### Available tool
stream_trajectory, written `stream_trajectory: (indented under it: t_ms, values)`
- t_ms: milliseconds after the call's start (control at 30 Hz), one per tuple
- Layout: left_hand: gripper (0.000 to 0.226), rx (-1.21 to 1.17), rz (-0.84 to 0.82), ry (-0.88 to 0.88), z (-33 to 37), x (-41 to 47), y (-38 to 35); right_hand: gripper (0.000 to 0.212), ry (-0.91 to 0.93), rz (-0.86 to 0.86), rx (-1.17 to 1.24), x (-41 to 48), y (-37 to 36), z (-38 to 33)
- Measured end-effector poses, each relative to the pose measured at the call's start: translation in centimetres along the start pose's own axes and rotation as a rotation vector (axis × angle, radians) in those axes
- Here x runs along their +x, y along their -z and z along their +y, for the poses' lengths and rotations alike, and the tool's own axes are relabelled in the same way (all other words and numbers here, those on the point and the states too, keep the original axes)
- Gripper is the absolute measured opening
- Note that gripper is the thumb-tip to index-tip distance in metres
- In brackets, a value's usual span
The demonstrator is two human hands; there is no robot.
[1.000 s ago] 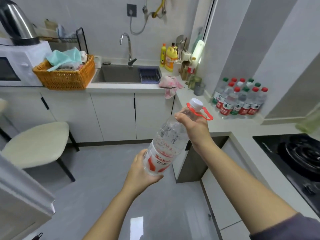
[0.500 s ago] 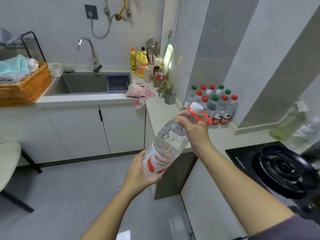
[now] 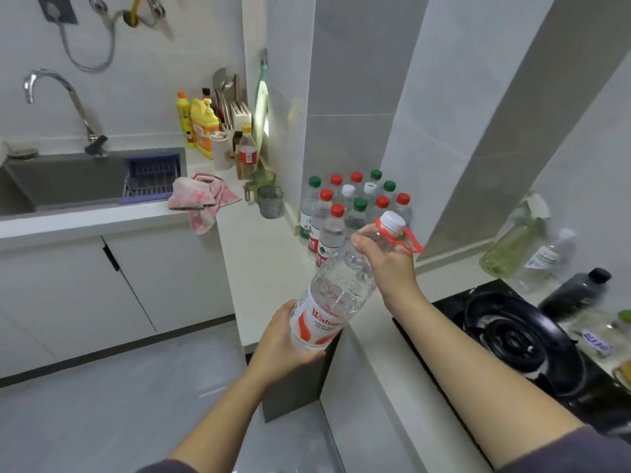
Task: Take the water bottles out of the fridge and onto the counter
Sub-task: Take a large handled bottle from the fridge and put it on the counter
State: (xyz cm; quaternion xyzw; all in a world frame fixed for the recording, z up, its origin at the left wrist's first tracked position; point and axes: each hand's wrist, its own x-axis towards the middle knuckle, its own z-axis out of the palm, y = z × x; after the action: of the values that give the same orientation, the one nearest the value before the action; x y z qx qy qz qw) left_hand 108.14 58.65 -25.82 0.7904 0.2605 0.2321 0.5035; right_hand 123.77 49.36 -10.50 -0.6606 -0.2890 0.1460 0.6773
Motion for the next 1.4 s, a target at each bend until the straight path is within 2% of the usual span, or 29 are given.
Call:
stream_trajectory:
  t_ms: [133, 267, 367, 433, 800, 867, 1100, 1400]
  values:
    - [0.078, -0.019, -0.098, -0.005, -0.3, 5.3, -2.6, 0.018, -0.012, 0.094, -0.079, 3.9, 1.6, 2.1]
    - [0.074, -0.074, -0.148, 0.001, -1.0, 10.0, -5.4, 0.01, -0.036, 0.173, -0.163, 8.0, 2.3, 3.9]
    - [0.073, -0.122, -0.192, 0.019, -1.6, 13.3, -7.0, 0.024, -0.043, 0.225, -0.216, 10.7, 2.5, 5.1]
    - [0.071, -0.152, -0.215, 0.039, -2.2, 15.1, -8.1, 0.025, -0.037, 0.247, -0.253, 12.1, 2.5, 5.8]
    - [0.076, -0.221, -0.272, 0.144, -3.9, 19.0, -11.1, 0.033, -0.075, 0.277, -0.366, 14.6, 2.1, 8.1]
    - [0.082, -0.236, -0.276, 0.143, -4.2, 19.0, -11.3, 0.032, -0.068, 0.258, -0.385, 14.3, 1.7, 8.3]
    - [0.071, -0.127, -0.213, 0.139, -4.8, 18.2, -11.6, 0.026, -0.076, 0.176, -0.347, 14.0, 2.7, 8.8]
    - [0.086, -0.084, -0.277, 0.083, -3.5, 21.1, -14.3, 0.021, -0.037, 0.215, -0.33, 16.6, 5.6, 10.0]
